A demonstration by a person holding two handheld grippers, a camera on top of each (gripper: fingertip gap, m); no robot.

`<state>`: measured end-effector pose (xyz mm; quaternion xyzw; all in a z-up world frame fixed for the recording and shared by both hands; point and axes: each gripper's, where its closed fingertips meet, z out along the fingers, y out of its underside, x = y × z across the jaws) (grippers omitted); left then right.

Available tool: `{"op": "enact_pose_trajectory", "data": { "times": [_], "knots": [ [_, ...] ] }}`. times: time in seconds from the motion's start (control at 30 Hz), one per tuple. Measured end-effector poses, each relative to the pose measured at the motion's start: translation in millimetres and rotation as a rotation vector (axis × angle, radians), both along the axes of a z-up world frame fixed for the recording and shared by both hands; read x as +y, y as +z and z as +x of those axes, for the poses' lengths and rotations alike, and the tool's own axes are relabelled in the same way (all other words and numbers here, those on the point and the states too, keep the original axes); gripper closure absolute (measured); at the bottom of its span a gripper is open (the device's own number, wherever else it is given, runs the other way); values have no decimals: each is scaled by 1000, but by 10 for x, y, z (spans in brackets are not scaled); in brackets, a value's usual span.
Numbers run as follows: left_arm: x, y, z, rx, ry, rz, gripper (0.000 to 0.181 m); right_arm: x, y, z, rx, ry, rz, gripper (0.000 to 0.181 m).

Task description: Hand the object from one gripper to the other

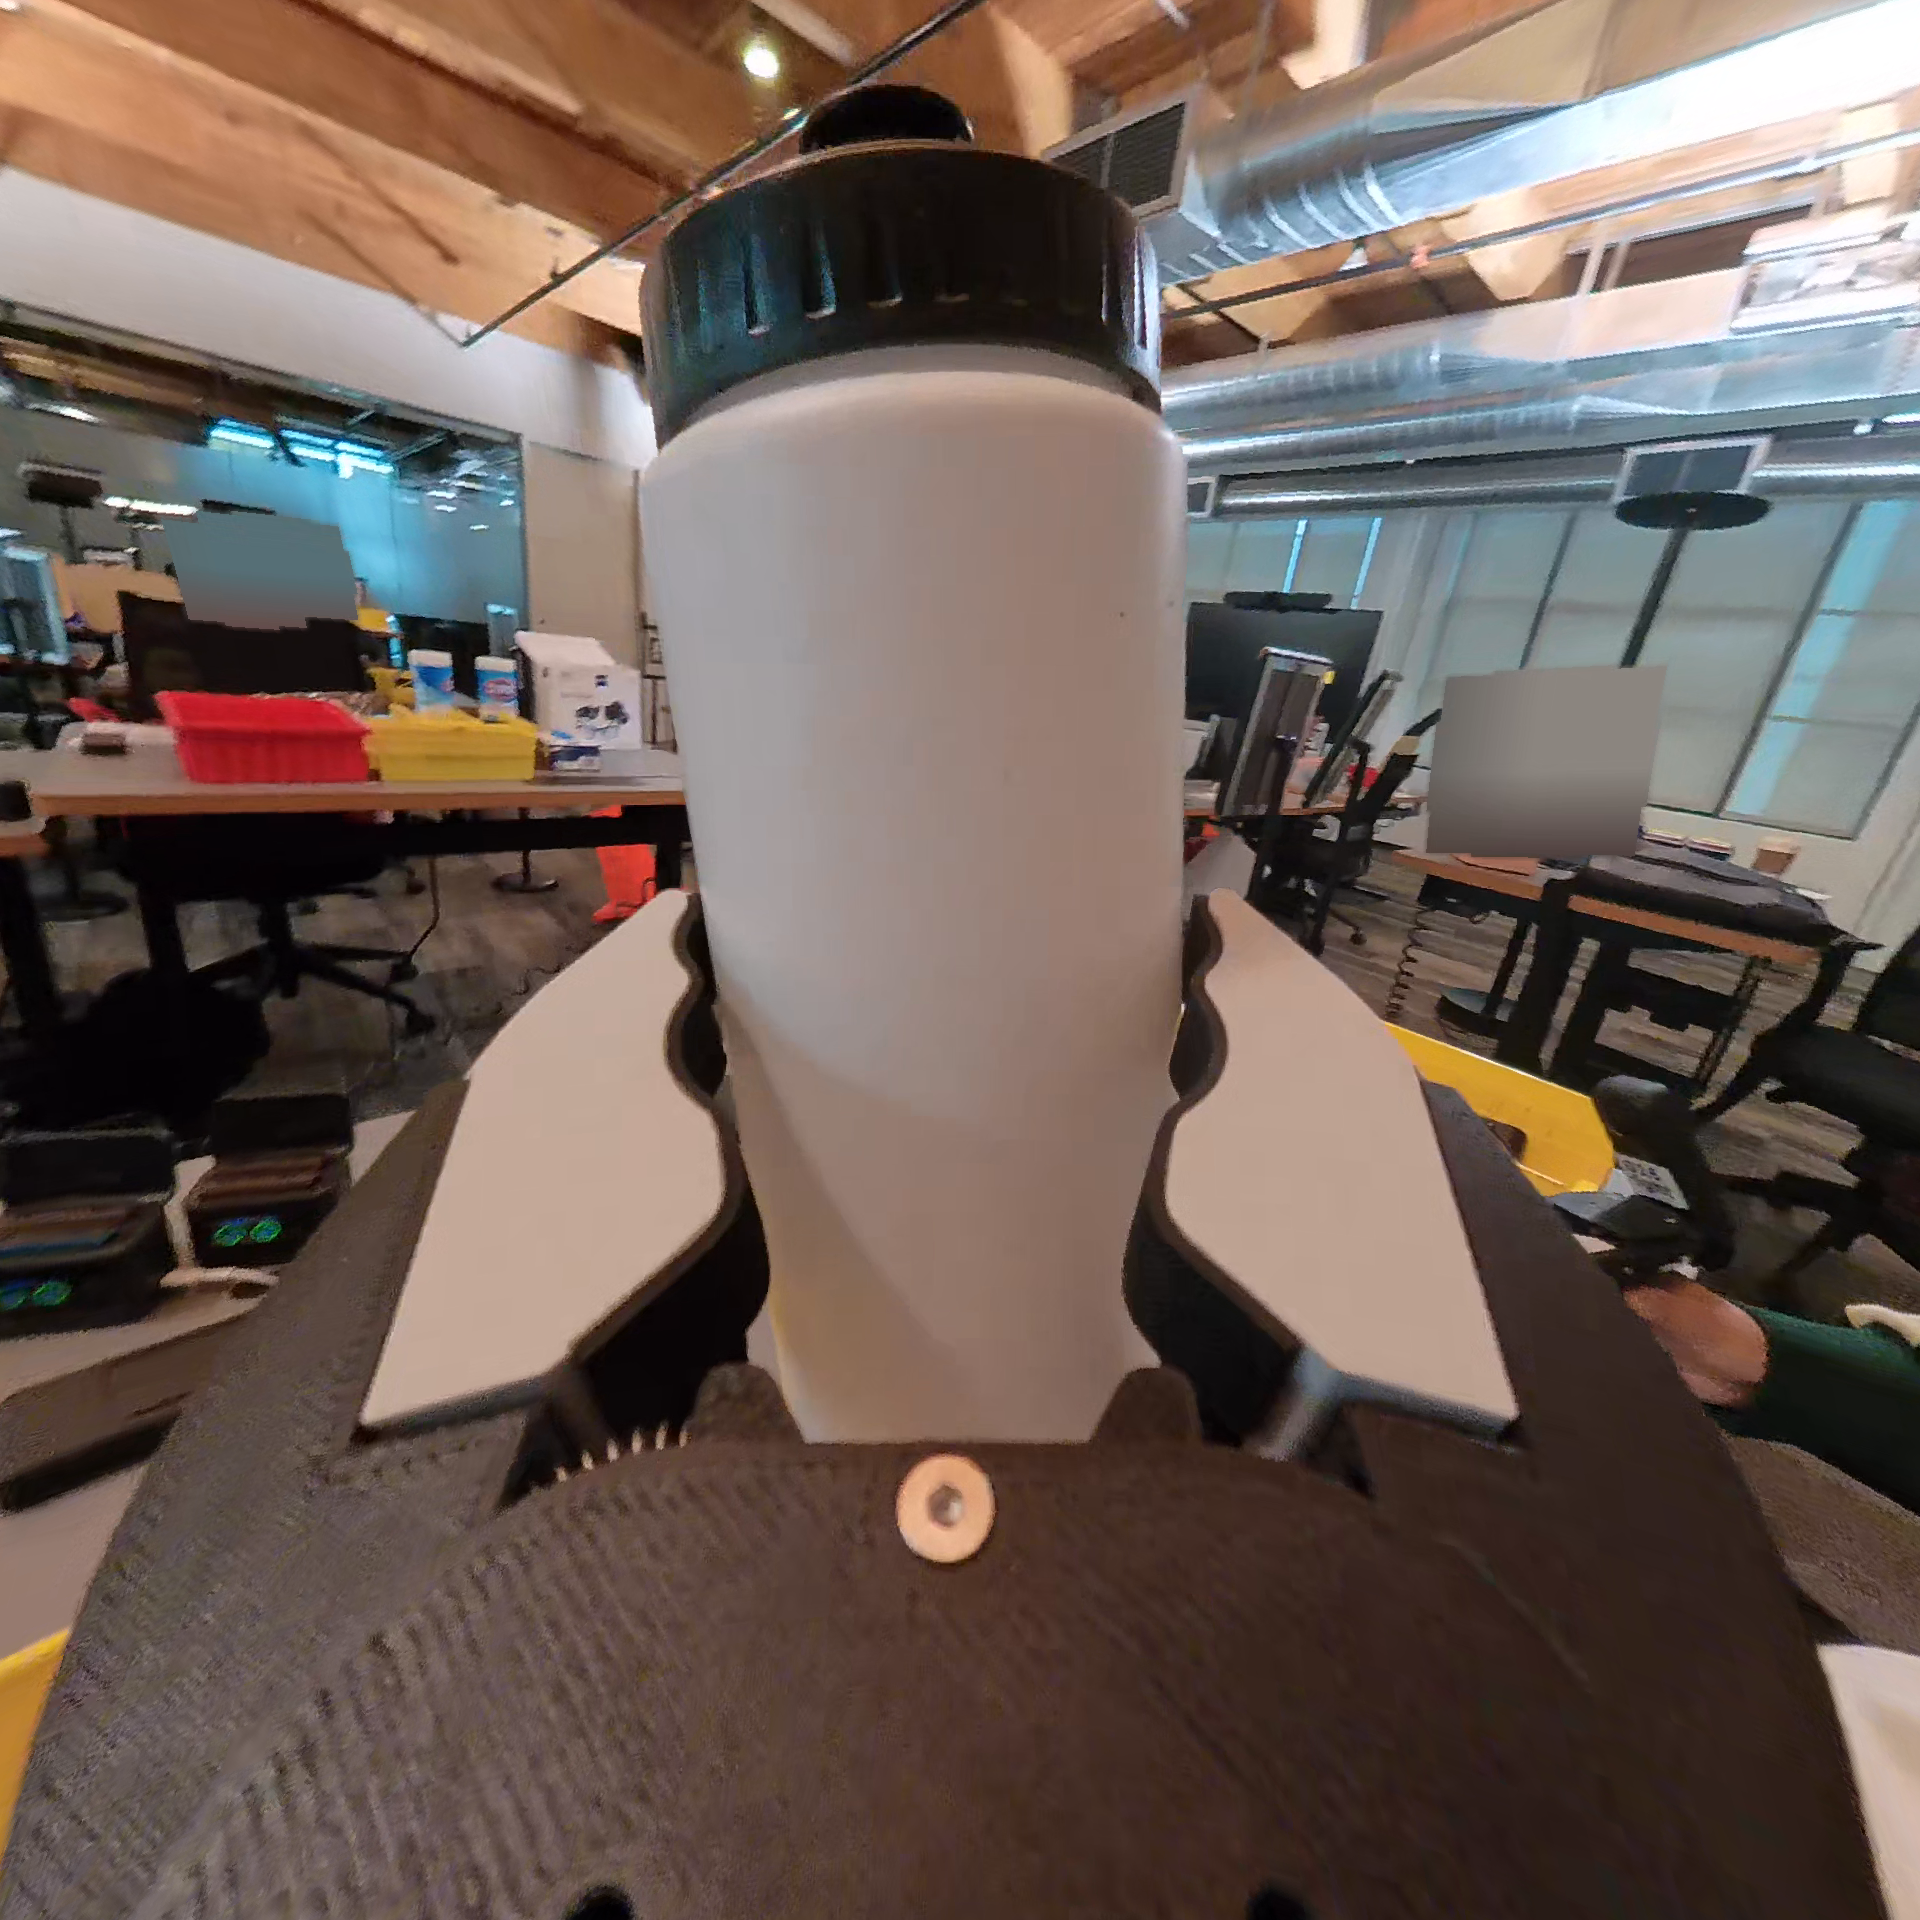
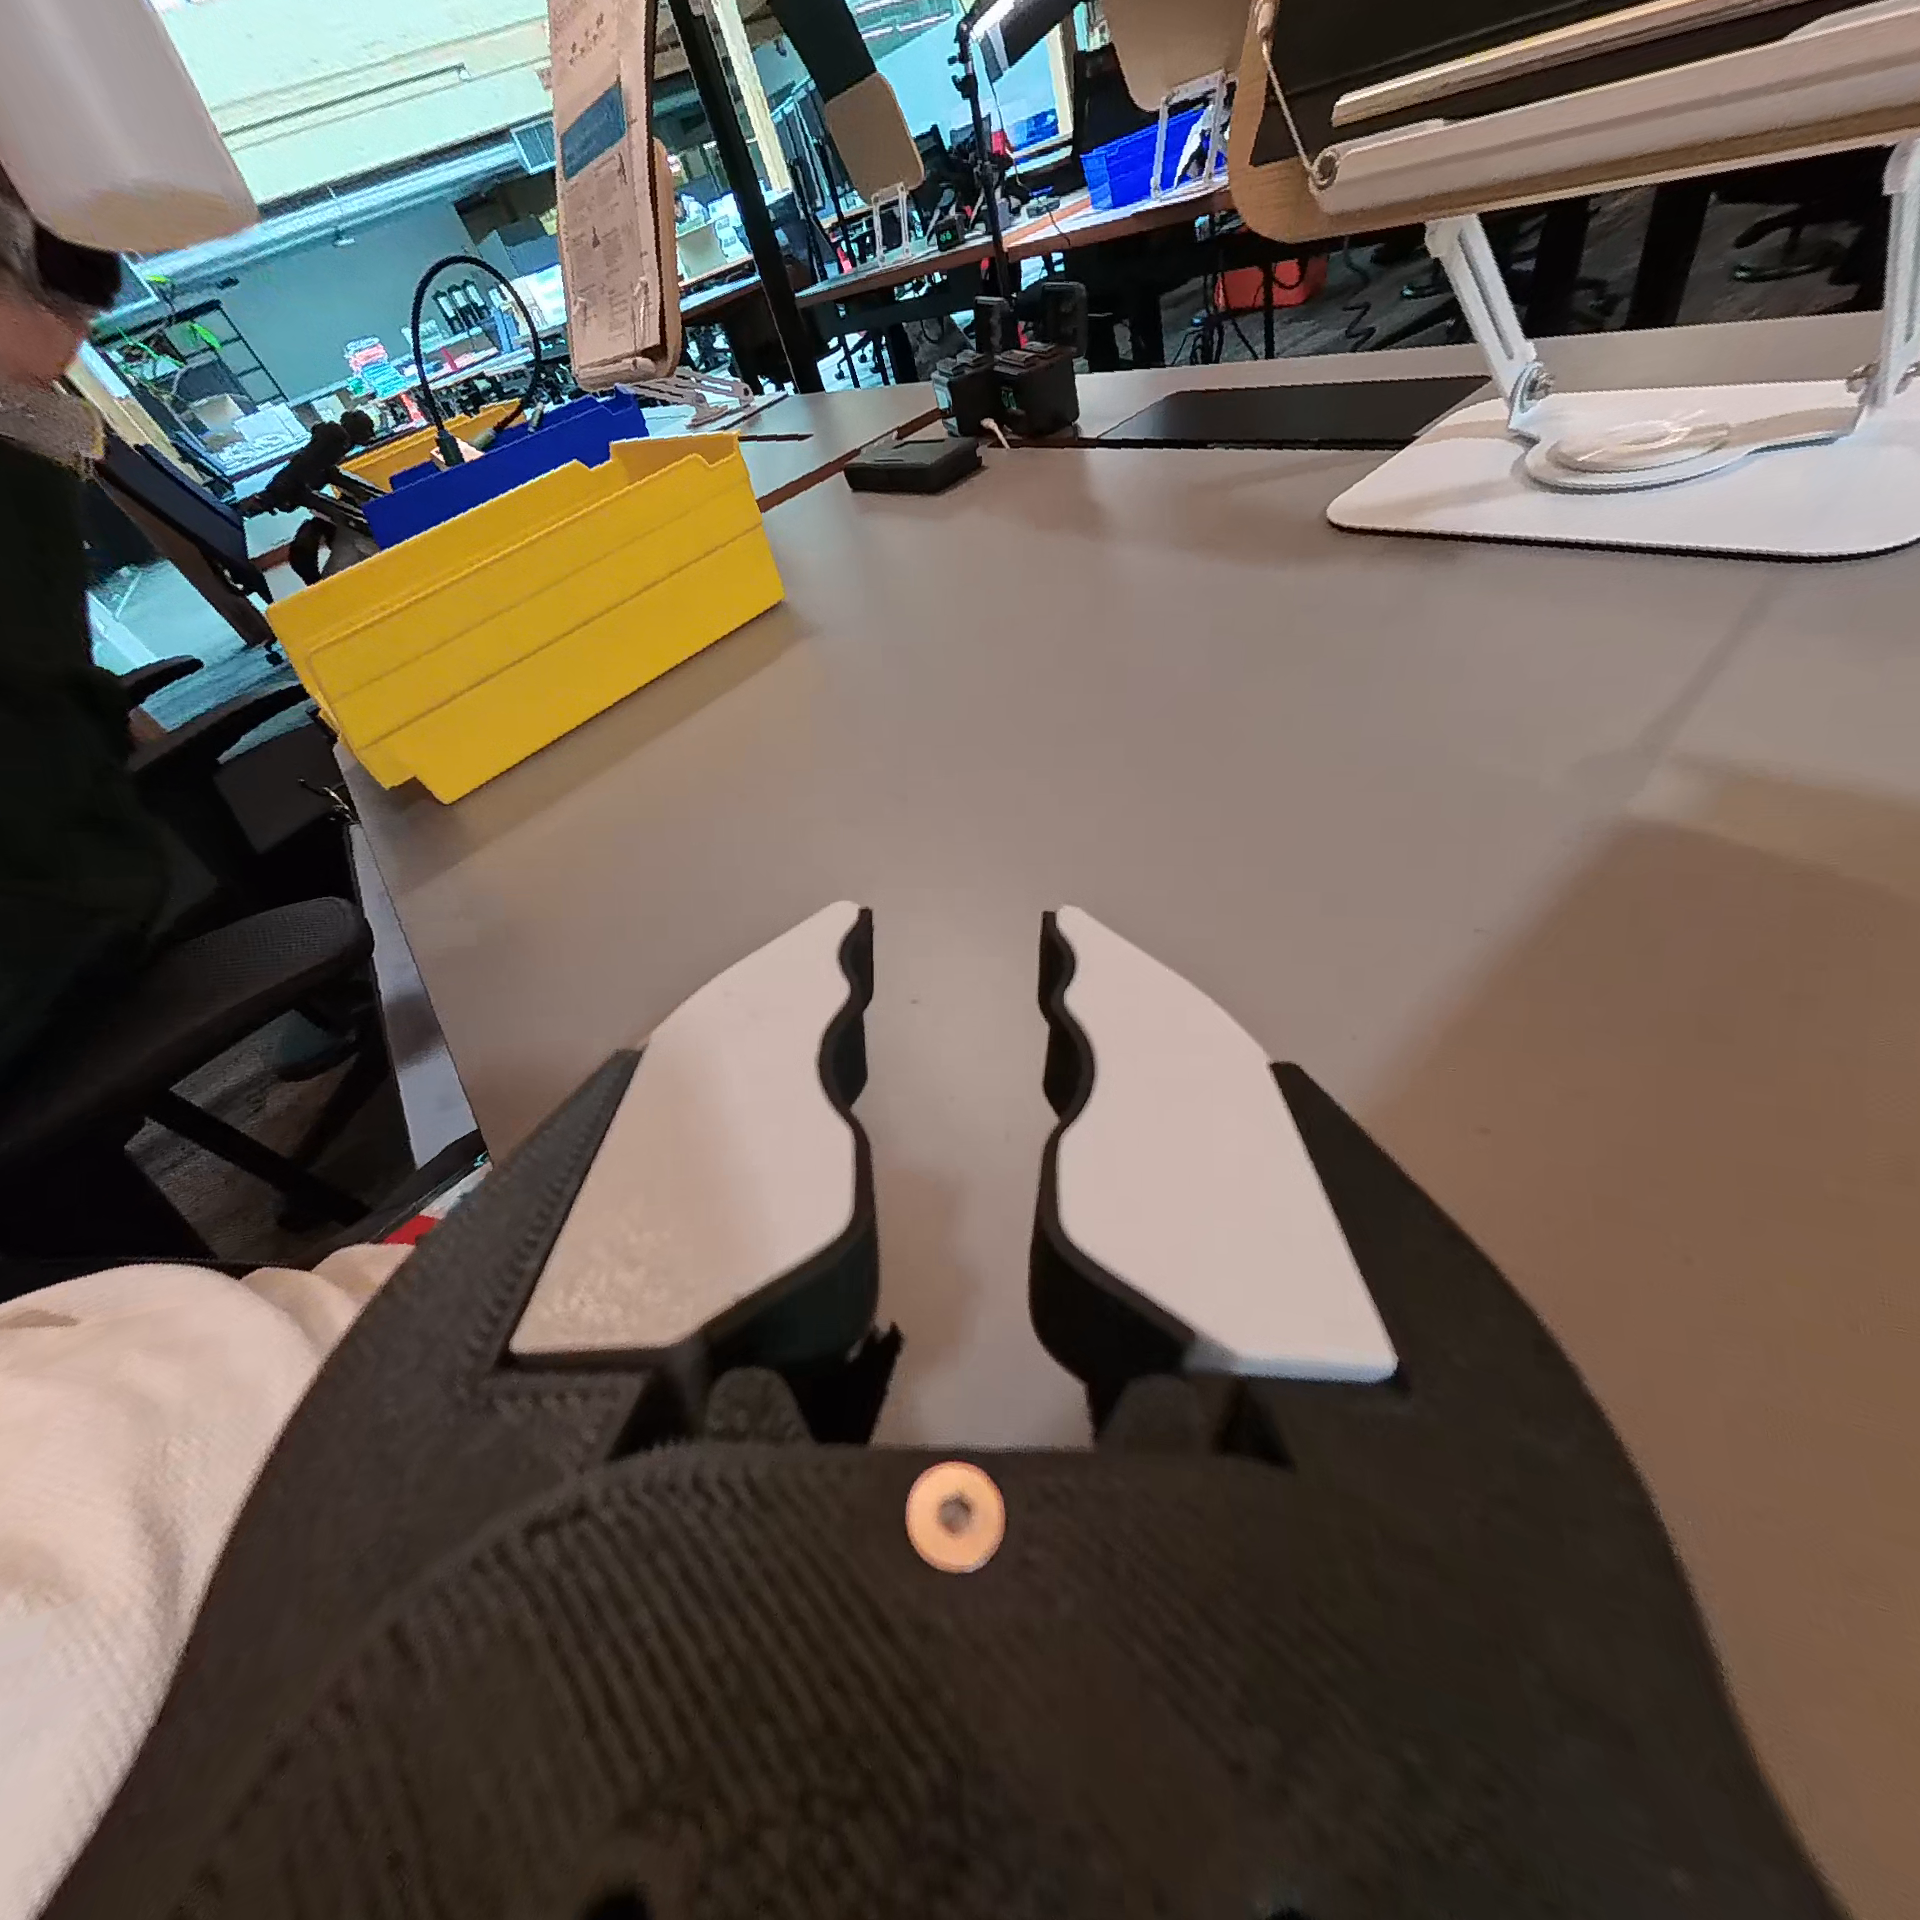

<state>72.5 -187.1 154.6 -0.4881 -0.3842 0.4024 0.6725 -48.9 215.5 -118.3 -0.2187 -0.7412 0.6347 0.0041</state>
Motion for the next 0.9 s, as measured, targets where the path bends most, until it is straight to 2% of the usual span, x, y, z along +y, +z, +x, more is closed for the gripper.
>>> {"op": "enact_pose_trajectory", "data": {
  "times": [0.1, 0.17, 0.3, 0.4, 0.53, 0.6, 0.7, 0.9],
  "knots": [
    [297, 84, -47, 23, -59, -37, 95, -10, 113, -26, 43, -16, -11, 149],
    [530, 126, -94, 37, -103, -61, 95, -31, 343, -53, 89, -27, -49, 148],
    [1060, 145, -228, 51, -226, -67, 95, -129, 1016, 10, 168, 9, -171, 144],
    [1433, 77, -399, 55, -294, -36, 95, -253, 1503, 97, 198, 82, -241, 130],
    [1977, -163, -624, 42, -424, 0, 96, -387, 2201, 140, 204, 165, -403, 122],
    [2248, -329, -718, 29, -492, 27, 96, -427, 2459, 128, 223, 189, -462, 122],
    [2628, -598, -811, 26, -571, 51, 96, -483, 2611, 121, 215, 223, -499, 122],
    [3322, -1200, -830, -19, -679, -49, 96, -445, 2463, 146, 235, 221, -444, 128]
  ]
}}
